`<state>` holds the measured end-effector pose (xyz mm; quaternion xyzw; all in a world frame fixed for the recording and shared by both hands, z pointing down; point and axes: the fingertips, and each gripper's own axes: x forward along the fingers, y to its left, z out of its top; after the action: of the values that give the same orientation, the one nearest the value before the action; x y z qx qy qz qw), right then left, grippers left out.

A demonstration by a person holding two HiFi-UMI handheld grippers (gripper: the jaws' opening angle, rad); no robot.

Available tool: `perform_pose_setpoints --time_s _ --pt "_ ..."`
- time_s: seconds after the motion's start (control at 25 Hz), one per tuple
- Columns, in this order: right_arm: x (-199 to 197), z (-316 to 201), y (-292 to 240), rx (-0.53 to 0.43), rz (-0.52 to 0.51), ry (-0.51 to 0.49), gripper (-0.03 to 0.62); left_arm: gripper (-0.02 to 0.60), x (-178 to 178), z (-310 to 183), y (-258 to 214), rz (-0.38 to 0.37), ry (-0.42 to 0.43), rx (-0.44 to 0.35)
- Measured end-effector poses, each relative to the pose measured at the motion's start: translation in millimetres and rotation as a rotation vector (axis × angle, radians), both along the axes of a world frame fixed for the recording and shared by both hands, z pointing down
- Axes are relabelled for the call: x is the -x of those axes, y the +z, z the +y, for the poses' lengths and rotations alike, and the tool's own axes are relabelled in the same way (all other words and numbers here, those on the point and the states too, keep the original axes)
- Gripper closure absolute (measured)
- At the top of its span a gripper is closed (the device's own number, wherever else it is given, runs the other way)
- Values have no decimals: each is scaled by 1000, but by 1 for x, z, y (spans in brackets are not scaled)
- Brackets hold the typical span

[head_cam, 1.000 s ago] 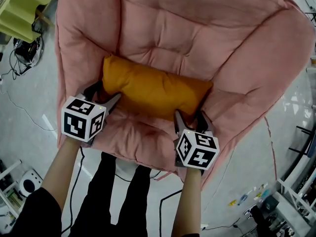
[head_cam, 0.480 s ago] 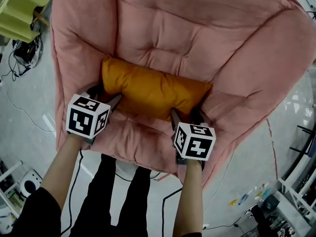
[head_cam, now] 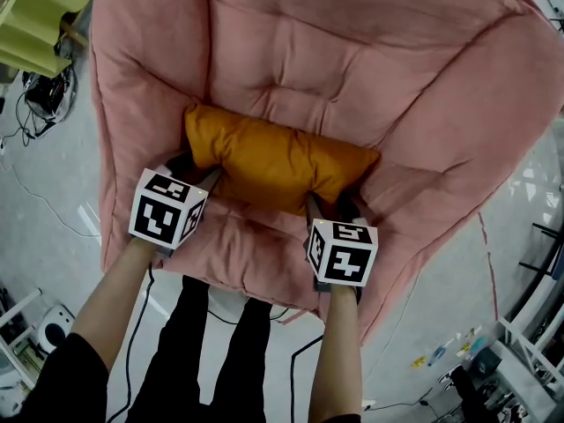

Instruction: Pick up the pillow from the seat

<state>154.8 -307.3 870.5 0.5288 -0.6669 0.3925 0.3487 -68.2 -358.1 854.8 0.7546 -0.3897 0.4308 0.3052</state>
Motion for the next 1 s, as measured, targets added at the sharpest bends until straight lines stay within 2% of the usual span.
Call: perform_pose_setpoints --time_s 0.4,1.0 --pt "-1 6 -14 -89 25 18 385 420 -4 6 -15 18 2 -64" --pt "2 21 -40 -176 52 56 402 434 -1 15 -43 42 4 -171"
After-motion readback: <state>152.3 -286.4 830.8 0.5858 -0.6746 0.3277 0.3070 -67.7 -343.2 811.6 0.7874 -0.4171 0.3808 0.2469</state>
